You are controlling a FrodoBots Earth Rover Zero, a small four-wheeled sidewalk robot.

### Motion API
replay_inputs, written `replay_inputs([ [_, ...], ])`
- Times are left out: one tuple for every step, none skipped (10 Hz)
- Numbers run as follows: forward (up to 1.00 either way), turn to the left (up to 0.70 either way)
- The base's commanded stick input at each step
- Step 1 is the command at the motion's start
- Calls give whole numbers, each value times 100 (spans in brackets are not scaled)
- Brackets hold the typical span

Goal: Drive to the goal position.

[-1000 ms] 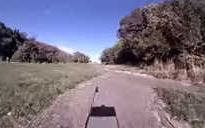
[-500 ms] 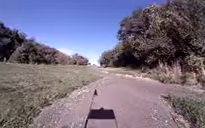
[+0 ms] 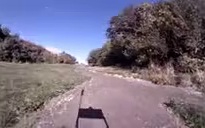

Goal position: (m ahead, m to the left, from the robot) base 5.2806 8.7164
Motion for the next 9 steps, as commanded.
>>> replay_inputs([
  [100,1],
  [100,1],
  [100,1],
  [100,1],
  [100,1],
  [100,1],
  [100,1],
  [100,1],
  [100,1],
])
